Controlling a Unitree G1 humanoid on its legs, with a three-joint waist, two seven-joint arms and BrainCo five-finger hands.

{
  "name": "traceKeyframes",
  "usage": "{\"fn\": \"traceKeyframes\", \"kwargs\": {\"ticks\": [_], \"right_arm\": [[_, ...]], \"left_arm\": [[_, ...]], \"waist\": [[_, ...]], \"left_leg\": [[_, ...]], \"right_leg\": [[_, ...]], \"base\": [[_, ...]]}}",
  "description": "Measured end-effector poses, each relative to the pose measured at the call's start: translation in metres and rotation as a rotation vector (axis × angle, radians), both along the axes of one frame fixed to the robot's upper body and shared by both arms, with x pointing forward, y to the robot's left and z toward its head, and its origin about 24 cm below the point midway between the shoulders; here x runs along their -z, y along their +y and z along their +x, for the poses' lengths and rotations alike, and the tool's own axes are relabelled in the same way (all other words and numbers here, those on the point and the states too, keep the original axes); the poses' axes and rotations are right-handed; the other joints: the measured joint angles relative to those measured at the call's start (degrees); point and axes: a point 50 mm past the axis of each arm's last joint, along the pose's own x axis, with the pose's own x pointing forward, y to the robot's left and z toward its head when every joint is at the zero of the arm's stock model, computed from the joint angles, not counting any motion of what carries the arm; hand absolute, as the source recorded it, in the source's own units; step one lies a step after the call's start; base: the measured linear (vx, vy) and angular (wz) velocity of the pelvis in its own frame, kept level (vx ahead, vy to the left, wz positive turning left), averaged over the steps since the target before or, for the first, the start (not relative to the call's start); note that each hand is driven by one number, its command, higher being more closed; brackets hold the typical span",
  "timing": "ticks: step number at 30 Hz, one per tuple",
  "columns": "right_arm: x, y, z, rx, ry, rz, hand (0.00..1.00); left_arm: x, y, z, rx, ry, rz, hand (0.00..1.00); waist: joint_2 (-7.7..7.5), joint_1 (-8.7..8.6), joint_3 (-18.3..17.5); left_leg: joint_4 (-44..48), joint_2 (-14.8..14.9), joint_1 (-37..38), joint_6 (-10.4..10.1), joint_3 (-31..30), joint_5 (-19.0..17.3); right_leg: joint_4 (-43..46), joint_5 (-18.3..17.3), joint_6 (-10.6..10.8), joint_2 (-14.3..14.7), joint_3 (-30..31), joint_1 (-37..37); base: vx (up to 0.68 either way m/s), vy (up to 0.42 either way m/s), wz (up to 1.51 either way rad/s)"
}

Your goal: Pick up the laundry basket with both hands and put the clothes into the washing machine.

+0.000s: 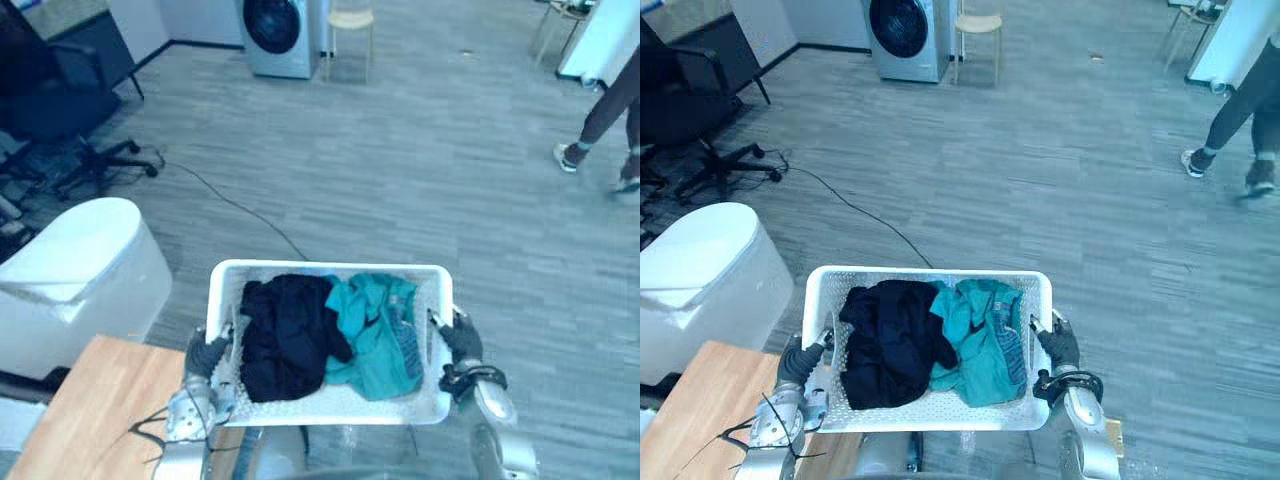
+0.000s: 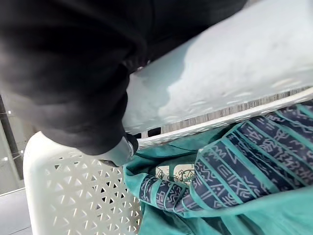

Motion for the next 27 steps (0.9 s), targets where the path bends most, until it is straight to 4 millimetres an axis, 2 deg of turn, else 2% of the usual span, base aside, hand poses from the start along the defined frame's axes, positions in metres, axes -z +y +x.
{"fn": "traceKeyframes", "kwargs": {"ticks": [1,2,3,4,5,6,7,8,9,10,11,12,13,14,15,16,17,18,19,20,21,22,23,24,25,26,27], "right_arm": [[0.004,-0.003,-0.003,0.007,0.019,-0.011,1.0],[0.005,-0.005,-0.004,0.008,0.022,-0.015,1.0],[0.009,-0.002,-0.005,0.009,0.041,-0.004,1.0],[0.013,-0.004,-0.008,0.013,0.061,-0.017,1.0],[0.016,-0.005,-0.008,0.018,0.072,-0.015,1.0],[0.021,-0.006,-0.01,0.023,0.093,-0.01,1.0],[0.026,-0.006,-0.012,0.026,0.117,-0.007,1.0],[0.026,-0.002,-0.011,0.017,0.115,0.002,1.0],[0.025,0.0,-0.011,0.017,0.108,0.009,1.0],[0.023,0.002,-0.009,0.017,0.098,0.014,1.0],[0.022,0.002,-0.009,0.019,0.089,0.014,1.0],[0.019,0.002,-0.008,0.019,0.078,0.015,1.0],[0.014,0.001,-0.006,0.02,0.059,0.008,1.0],[0.01,-0.001,-0.006,0.02,0.042,-0.002,1.0],[0.008,-0.001,-0.006,0.022,0.032,-0.001,1.0],[0.007,-0.001,-0.006,0.023,0.028,-0.002,1.0],[0.009,-0.002,-0.009,0.024,0.038,-0.01,1.0],[0.009,-0.006,-0.008,0.02,0.041,-0.028,1.0],[0.005,-0.009,-0.005,0.014,0.028,-0.045,1.0],[0.003,-0.012,-0.004,0.01,0.025,-0.062,1.0],[0.003,-0.014,-0.004,0.009,0.025,-0.069,1.0],[0.002,-0.016,-0.004,0.003,0.024,-0.08,1.0],[0.0,-0.015,-0.004,-0.001,0.016,-0.084,1.0],[-0.004,-0.013,-0.004,0.002,-0.001,-0.084,1.0],[-0.004,-0.013,-0.004,0.005,-0.002,-0.083,1.0],[-0.003,-0.012,-0.005,0.005,0.003,-0.081,1.0],[-0.001,-0.01,-0.005,-0.002,0.015,-0.08,1.0]], "left_arm": [[0.005,-0.003,-0.003,0.006,0.026,-0.01,1.0],[0.006,-0.004,-0.003,0.009,0.03,-0.011,1.0],[0.011,-0.002,-0.003,0.003,0.05,-0.01,1.0],[0.013,-0.004,-0.003,0.011,0.067,-0.013,1.0],[0.014,-0.005,-0.004,0.016,0.075,-0.013,1.0],[0.015,-0.006,-0.005,0.026,0.086,-0.008,1.0],[0.016,-0.006,-0.007,0.041,0.101,0.004,1.0],[0.016,-0.002,-0.007,0.041,0.106,0.02,1.0],[0.015,0.0,-0.006,0.04,0.103,0.028,1.0],[0.012,0.003,-0.004,0.043,0.091,0.041,1.0],[0.009,0.002,0.0,0.047,0.076,0.044,1.0],[0.008,0.002,0.001,0.049,0.07,0.045,1.0],[0.006,0.001,0.002,0.051,0.063,0.043,1.0],[0.003,0.0,0.004,0.056,0.047,0.042,1.0],[0.0,0.0,0.005,0.057,0.034,0.045,1.0],[-0.001,0.0,0.005,0.055,0.031,0.046,1.0],[0.002,-0.002,0.005,0.054,0.038,0.036,1.0],[0.006,-0.006,0.004,0.047,0.05,0.012,1.0],[0.006,-0.009,0.005,0.043,0.047,0.002,1.0],[0.007,-0.013,0.005,0.039,0.045,-0.016,1.0],[0.008,-0.014,0.005,0.037,0.047,-0.023,1.0],[0.01,-0.015,0.004,0.034,0.053,-0.032,1.0],[0.01,-0.015,0.003,0.03,0.056,-0.032,1.0],[0.009,-0.013,0.003,0.028,0.043,-0.029,1.0],[0.009,-0.013,0.002,0.022,0.044,-0.035,1.0],[0.01,-0.012,0.0,0.019,0.048,-0.035,1.0],[0.012,-0.011,-0.004,0.015,0.061,-0.032,1.0]], "waist": [[-0.33,0.03,-1.0],[-0.55,0.11,-1.0],[-1.97,-0.2,-1.1],[-2.75,-0.53,-1.0],[-2.9,-0.52,-0.9],[-2.97,-0.44,-0.9],[-2.59,-1.31,-0.8],[-1.76,-2.02,-0.8],[-1.63,-2.03,-0.8],[-1.3,-2.09,-0.8],[-0.6,-2.67,-0.5],[-0.61,-3.17,-0.5],[-0.72,-3.6,-0.7],[-0.24,-4.26,-0.5],[-0.94,-4.54,-0.9],[-1.58,-4.67,-1.3],[-1.71,-5.32,-2.3],[0.15,-5.06,-3.4],[1.36,-4.9,-3.6],[2.21,-4.98,-3.6],[2.69,-5.07,-3.5],[3.76,-5.2,-3.1],[4.31,-4.98,-2.9],[5.03,-4.63,-2.9],[5.44,-4.07,-2.6],[4.84,-3.35,-2.2],[3.96,-2.57,-2.0]], "left_leg": [[-3.7,-1.8,0.4,0.4,0.0,-0.8],[-5.6,-2.5,1.1,2.9,0.7,-1.4],[-6.1,-4.7,3.3,4.2,2.0,-2.7],[-7.2,-6.3,6.1,5.4,3.0,-3.7],[-8.1,-7.3,8.0,6.1,3.3,-3.9],[-10.0,-8.5,11.4,6.8,3.7,-4.5],[-13.6,-9.5,16.6,7.4,3.1,-4.8],[-16.4,-9.5,20.8,8.2,2.2,-5.1],[-17.8,-9.4,22.7,8.5,2.1,-5.4],[-20.8,-8.9,26.2,8.7,2.0,-5.7],[-23.7,-8.5,29.3,8.7,0.8,-5.7],[-25.0,-8.3,30.6,8.6,0.3,-5.7],[-26.8,-7.7,32.6,8.2,-0.1,-5.8],[-28.6,-6.7,35.3,6.9,-0.2,-6.6],[-29.4,-6.2,37.8,5.0,-0.3,-7.6],[-29.5,-6.2,38.9,4.1,-0.3,-8.1],[-29.5,-5.1,42.3,2.6,-1.6,-8.9],[-29.1,-3.3,43.0,2.4,-2.1,-8.9],[-25.6,-2.0,42.5,-0.8,-2.7,-6.4],[-20.4,-1.7,41.3,-0.8,-3.6,-2.1],[-16.2,-1.5,40.1,-0.7,-3.7,0.9],[-4.6,-0.2,35.9,-0.9,-3.6,9.7],[5.7,1.9,31.4,-3.0,-3.6,17.9],[20.0,6.1,24.7,-2.0,-1.1,17.3],[27.7,9.6,20.6,2.0,1.1,14.6],[30.6,10.6,18.1,4.6,2.5,12.8],[32.3,11.2,13.2,6.8,4.9,8.8]], "right_leg": [[-1.5,0.4,0.3,-1.2,0.0,1.2],[0.5,0.3,0.7,-1.4,0.1,1.0],[11.4,0.4,1.6,-3.7,0.9,-3.1],[23.8,4.9,3.9,-5.8,1.9,-8.2],[28.7,8.5,4.1,-6.9,1.7,-10.2],[33.9,15.1,3.6,-8.8,0.5,-11.9],[38.2,26.1,0.8,-11.2,-2.5,-12.8],[42.6,24.7,-1.5,-11.8,-4.8,-14.2],[44.3,20.9,-2.5,-11.6,-5.9,-15.5],[44.0,15.5,-3.0,-10.8,-8.9,-18.0],[39.6,11.9,-2.6,-9.5,-12.4,-20.5],[36.3,10.9,-2.3,-9.0,-14.1,-21.7],[28.9,10.6,-1.8,-7.7,-16.1,-22.9],[16.6,11.5,-1.6,-5.5,-17.9,-23.7],[4.0,15.1,-2.4,-3.2,-17.9,-23.6],[-0.6,17.2,-3.2,-2.3,-17.5,-23.3],[-2.5,27.2,-4.2,-0.3,-15.3,-22.3],[-0.3,26.2,-3.3,0.9,-16.2,-22.1],[3.2,22.8,-2.8,1.3,-17.1,-22.2],[5.5,20.3,-2.6,1.4,-17.5,-21.2],[5.8,19.4,-2.6,1.8,-17.7,-19.8],[3.7,17.6,-3.1,2.8,-18.4,-15.2],[0.6,16.6,-3.1,3.6,-18.8,-11.1],[-3.4,14.3,-3.8,5.5,-18.5,-6.1],[-5.7,13.9,-4.0,6.8,-18.1,-2.5],[-7.0,13.2,-4.1,6.9,-17.5,-0.2],[-9.7,11.9,-3.9,6.0,-16.7,4.0]], "base": [[0.28,0.163,-0.26],[0.39,0.179,-0.25],[0.36,0.12,-0.05],[0.37,0.115,0.06],[0.41,0.157,0.07],[0.38,0.15,0.05],[0.58,0.21,0.16],[0.49,0.147,0.14],[0.57,0.128,0.08],[0.47,0.053,0.08],[0.5,0.028,0.22],[0.54,-0.013,0.39],[0.46,-0.032,0.4],[0.6,-0.059,0.42],[0.65,-0.089,0.32],[0.81,-0.142,0.46],[0.85,-0.155,0.25],[0.7,-0.116,0.14],[0.84,-0.153,-0.15],[0.68,-0.148,-0.07],[0.81,-0.216,-0.03],[0.53,-0.122,-0.02],[0.64,-0.093,-0.05],[0.6,-0.053,-0.13],[0.58,-0.052,-0.2],[0.64,-0.033,-0.31],[0.5,0.02,-0.26]]}}
